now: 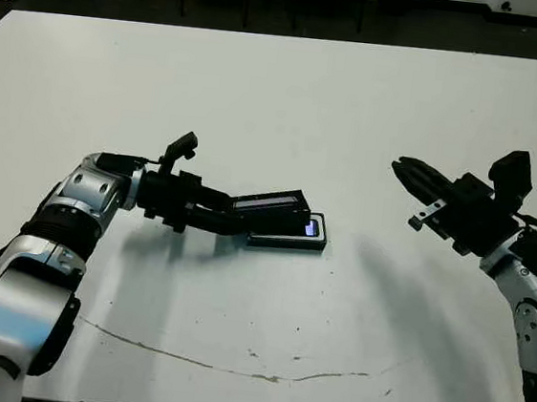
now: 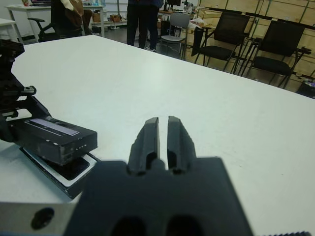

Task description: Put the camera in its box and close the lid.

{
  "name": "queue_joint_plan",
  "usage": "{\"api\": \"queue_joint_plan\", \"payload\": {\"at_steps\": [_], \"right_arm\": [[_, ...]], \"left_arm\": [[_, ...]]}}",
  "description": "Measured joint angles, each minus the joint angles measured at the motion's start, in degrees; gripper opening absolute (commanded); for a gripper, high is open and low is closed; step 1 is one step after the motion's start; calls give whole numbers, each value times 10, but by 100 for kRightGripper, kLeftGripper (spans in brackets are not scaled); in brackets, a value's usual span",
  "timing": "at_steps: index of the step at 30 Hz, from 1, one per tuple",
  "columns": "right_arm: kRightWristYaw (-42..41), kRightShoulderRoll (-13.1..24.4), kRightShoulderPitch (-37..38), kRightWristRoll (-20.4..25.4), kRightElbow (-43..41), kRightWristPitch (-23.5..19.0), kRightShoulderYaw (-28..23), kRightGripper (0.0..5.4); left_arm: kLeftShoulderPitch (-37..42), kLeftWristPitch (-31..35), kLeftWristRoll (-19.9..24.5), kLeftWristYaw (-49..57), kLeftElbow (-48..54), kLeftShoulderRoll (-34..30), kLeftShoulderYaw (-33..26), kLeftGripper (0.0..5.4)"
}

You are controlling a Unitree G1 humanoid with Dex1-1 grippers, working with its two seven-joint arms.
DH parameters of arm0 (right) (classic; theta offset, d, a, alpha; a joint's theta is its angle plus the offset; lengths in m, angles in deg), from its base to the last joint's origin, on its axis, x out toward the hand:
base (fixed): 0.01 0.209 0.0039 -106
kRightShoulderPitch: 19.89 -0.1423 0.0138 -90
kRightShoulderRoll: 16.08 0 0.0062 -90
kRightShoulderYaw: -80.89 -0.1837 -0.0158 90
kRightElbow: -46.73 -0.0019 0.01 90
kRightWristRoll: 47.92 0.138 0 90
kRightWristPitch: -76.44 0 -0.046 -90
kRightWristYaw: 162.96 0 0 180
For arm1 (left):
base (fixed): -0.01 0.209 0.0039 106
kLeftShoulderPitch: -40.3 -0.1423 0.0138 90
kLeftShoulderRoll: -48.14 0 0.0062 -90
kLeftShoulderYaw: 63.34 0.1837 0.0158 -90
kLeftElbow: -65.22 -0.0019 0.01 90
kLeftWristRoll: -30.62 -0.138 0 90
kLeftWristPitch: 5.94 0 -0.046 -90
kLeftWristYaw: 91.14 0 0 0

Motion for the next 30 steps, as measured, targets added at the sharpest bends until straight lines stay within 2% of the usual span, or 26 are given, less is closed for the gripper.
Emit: {"api": "queue_joint_plan", "payload": {"at_steps": [7,13,30], "right_arm": [[-1,0,0,5,-1,-3,0,0],[1,0,-1,6,-7,-24,0,0],[5,0,-1,-1,-6,-24,1,0]], "left_arm": [[2,-33,-14,0,-15,14,0,261],[3,-76,-31,4,-24,22,6,261],[-1,-110,-50,22,-3,19,31,261]]}}
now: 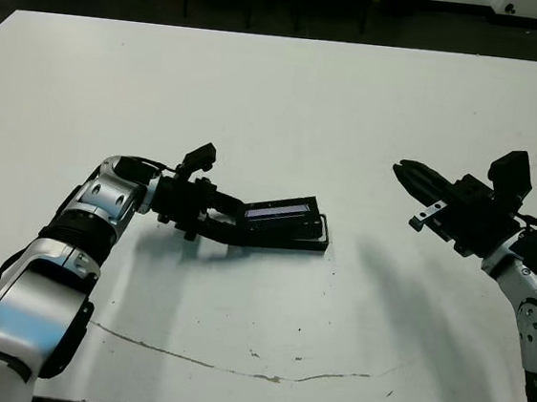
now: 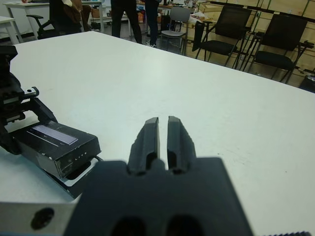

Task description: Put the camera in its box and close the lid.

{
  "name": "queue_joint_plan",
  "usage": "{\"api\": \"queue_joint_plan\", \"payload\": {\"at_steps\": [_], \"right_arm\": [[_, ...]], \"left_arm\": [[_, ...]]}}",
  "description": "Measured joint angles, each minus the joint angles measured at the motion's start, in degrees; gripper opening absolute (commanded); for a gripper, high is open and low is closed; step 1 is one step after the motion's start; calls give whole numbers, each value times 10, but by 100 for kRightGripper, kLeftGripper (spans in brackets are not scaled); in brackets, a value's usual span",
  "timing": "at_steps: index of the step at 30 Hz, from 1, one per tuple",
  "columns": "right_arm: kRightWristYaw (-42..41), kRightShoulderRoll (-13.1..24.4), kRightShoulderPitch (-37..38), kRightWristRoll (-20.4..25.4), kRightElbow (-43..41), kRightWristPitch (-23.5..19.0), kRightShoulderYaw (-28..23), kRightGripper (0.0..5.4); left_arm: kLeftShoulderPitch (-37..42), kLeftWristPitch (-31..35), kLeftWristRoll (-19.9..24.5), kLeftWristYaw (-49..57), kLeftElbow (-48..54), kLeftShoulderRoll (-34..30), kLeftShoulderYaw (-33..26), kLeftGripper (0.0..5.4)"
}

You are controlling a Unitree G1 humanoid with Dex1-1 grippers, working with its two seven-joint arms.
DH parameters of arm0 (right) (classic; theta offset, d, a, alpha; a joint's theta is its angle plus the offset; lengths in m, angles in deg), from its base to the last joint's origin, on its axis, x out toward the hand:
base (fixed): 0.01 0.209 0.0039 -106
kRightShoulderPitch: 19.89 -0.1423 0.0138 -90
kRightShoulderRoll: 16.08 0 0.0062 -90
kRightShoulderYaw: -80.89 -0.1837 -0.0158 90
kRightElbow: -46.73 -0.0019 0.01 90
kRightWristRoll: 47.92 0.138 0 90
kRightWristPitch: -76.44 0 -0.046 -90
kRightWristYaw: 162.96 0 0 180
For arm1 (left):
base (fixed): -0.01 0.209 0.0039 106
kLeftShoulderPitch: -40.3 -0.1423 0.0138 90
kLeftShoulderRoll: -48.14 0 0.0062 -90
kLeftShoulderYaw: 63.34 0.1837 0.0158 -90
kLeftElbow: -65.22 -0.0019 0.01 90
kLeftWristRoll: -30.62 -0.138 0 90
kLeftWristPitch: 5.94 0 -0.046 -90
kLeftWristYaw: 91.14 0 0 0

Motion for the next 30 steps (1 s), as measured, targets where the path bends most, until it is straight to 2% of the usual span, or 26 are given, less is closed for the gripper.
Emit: {"api": "queue_joint_plan", "payload": {"at_steps": [15,30], "right_arm": [[4,0,0,-3,-9,-1,0,0],[0,0,1,-4,-10,4,0,0]], "left_arm": [[11,-19,-13,32,-16,6,26,260],[79,-47,-71,44,-91,44,70,260]]}}
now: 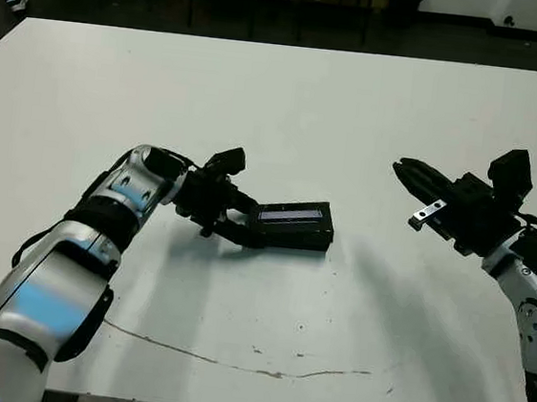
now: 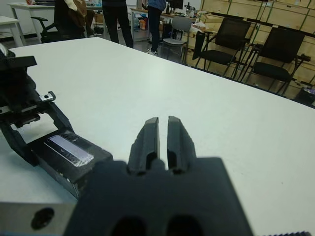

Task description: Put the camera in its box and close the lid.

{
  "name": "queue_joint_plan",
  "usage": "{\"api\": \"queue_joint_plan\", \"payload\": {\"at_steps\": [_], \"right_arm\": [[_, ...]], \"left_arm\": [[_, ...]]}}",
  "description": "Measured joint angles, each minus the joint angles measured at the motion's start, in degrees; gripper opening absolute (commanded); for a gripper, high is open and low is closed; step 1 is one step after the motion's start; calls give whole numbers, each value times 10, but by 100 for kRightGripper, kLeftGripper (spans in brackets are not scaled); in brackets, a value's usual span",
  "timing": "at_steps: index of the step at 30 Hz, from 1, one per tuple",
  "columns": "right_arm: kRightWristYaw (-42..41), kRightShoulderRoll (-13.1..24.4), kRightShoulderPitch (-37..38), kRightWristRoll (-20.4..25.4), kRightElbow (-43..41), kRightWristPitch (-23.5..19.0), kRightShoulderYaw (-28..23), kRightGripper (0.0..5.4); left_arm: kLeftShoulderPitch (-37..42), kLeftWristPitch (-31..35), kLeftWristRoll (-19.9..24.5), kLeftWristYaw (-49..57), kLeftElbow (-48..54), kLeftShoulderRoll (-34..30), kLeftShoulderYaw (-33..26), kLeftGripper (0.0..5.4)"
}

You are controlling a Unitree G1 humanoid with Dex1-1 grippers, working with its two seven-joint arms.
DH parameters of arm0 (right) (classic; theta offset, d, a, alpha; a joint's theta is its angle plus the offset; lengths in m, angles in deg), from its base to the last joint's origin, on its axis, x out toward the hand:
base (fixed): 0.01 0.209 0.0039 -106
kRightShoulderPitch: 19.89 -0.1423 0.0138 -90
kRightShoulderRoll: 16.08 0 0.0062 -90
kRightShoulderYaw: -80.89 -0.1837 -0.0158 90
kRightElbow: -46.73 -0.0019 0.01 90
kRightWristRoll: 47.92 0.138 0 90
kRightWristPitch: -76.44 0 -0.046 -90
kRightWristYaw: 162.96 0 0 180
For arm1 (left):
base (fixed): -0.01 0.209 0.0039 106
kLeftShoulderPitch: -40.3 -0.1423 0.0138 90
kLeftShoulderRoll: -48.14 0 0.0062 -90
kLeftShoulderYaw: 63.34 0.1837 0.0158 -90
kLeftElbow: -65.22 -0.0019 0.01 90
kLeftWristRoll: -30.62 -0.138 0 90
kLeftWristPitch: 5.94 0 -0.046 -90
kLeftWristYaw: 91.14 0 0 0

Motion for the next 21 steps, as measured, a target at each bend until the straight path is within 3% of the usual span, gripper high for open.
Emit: {"api": "queue_joint_plan", "payload": {"at_steps": [20,21], "right_arm": [[-7,0,5,1,-2,6,0,0],[-7,0,6,1,-4,6,0,0]], "left_arm": [[36,-28,-40,-13,-25,3,32,260],[34,-37,-42,-11,-21,0,34,278]]}}
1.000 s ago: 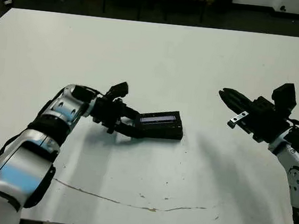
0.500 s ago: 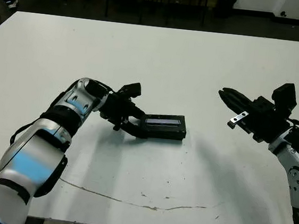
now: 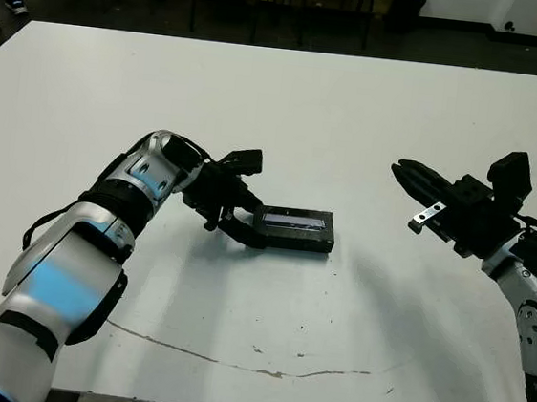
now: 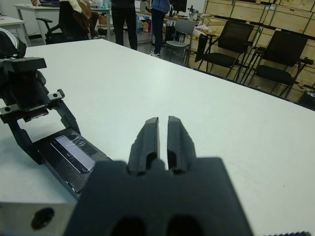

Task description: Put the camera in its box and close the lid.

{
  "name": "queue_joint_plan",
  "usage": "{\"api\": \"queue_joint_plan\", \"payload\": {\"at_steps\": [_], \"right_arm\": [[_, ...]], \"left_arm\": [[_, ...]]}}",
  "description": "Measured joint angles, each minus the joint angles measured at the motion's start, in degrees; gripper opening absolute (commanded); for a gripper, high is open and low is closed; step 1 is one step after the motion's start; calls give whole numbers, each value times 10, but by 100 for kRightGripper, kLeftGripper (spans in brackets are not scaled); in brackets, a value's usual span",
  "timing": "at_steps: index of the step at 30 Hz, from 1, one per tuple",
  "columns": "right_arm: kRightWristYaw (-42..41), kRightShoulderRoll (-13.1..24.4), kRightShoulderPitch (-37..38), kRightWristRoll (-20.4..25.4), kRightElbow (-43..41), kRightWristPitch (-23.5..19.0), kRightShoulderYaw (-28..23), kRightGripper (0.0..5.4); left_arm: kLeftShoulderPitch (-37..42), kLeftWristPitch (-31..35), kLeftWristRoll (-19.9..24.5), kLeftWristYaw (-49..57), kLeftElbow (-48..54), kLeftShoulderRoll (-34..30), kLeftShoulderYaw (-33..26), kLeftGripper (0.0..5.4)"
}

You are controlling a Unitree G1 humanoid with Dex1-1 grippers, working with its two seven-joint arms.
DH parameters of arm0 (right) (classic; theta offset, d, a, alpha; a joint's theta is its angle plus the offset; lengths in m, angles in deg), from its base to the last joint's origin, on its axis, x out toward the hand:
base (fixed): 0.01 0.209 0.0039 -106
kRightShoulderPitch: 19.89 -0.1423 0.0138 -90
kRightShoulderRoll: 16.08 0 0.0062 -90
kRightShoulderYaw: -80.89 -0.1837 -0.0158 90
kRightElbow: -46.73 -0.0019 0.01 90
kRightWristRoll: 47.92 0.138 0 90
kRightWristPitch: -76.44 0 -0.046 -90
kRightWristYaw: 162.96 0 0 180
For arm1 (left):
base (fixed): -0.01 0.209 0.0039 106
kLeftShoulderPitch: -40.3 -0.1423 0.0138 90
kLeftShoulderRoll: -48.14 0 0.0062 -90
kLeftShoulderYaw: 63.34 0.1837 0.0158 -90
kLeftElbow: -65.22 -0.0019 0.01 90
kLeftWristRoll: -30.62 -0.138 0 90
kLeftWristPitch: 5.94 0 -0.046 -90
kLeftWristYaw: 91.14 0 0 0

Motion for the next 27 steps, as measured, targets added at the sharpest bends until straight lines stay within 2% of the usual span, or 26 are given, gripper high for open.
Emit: {"api": "queue_joint_plan", "payload": {"at_steps": [6,10,15,22,27], "right_arm": [[2,0,4,0,-12,-9,0,0],[2,0,5,0,-13,-9,0,0],[3,0,6,-2,-19,-12,2,0],[4,0,7,0,-23,-17,2,0],[10,0,7,-1,-26,-17,3,0]], "left_arm": [[-23,-72,-13,20,46,-31,15,387],[-35,-84,-13,26,76,-51,15,453],[-76,-75,-13,50,160,-123,4,532],[-160,-28,11,46,276,-226,-42,538],[-248,59,48,29,405,-299,-88,538]]}}
